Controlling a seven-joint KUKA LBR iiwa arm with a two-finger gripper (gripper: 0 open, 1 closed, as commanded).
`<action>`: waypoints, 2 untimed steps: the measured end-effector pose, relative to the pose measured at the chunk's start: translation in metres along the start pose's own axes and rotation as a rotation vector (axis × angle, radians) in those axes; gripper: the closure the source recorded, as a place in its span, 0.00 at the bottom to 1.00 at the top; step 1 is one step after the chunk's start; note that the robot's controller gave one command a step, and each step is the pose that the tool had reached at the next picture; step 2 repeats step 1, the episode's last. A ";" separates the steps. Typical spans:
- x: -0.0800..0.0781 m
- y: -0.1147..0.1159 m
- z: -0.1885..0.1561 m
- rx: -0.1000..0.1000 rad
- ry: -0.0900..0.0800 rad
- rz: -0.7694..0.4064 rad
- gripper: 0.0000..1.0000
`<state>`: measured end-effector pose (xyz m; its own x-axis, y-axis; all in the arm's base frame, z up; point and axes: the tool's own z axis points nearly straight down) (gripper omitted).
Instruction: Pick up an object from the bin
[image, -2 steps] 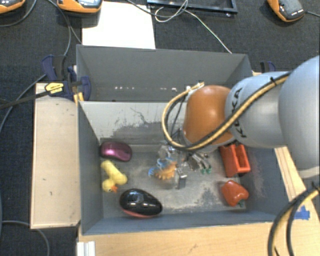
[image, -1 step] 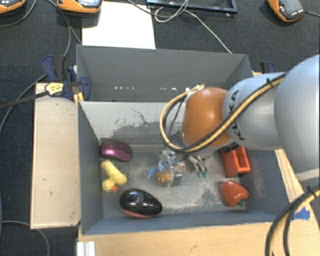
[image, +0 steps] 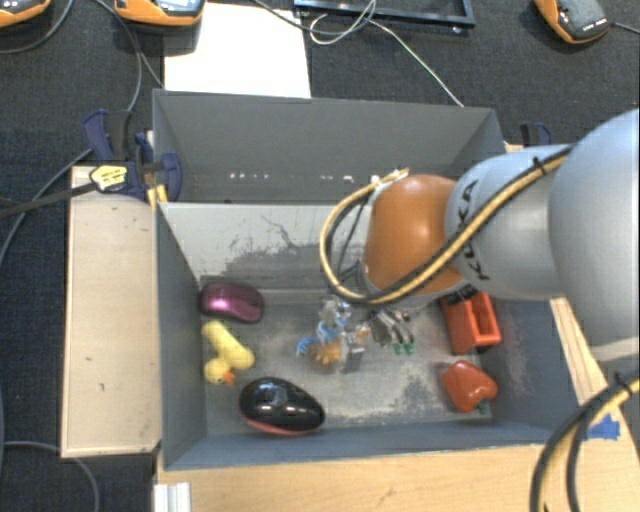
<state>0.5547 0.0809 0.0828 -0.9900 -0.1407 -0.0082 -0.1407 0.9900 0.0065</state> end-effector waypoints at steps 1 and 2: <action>0.015 0.010 -0.122 0.000 0.002 -0.007 1.00; 0.015 0.010 -0.122 0.000 0.002 -0.007 1.00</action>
Offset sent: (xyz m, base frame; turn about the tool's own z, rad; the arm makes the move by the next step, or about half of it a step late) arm -0.0320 0.0220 0.1688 -0.0297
